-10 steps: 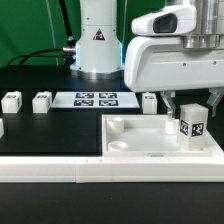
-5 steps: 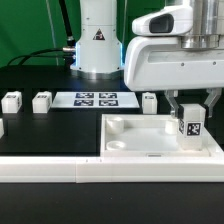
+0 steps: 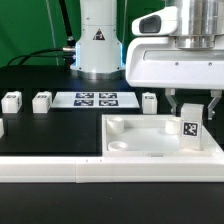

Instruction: Assemble square table

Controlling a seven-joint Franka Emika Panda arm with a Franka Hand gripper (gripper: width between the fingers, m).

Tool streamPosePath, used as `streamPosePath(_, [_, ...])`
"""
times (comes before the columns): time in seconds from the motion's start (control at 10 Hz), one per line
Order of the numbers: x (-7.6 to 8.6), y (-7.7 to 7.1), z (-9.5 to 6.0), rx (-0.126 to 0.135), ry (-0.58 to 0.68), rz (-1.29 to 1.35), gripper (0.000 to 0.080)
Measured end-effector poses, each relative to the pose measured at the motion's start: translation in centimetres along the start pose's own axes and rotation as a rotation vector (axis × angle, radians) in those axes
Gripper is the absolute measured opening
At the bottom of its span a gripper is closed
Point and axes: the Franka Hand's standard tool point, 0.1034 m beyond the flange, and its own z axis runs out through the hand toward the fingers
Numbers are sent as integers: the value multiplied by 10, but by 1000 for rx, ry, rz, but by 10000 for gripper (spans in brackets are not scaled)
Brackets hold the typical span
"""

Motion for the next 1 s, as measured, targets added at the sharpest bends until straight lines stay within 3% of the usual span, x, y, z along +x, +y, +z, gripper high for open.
streamPosePath(0.7, [-1,0,0,-4,-17,668,290])
streamPosePath(1.0, [-1,1,-1,0,-25,810,290])
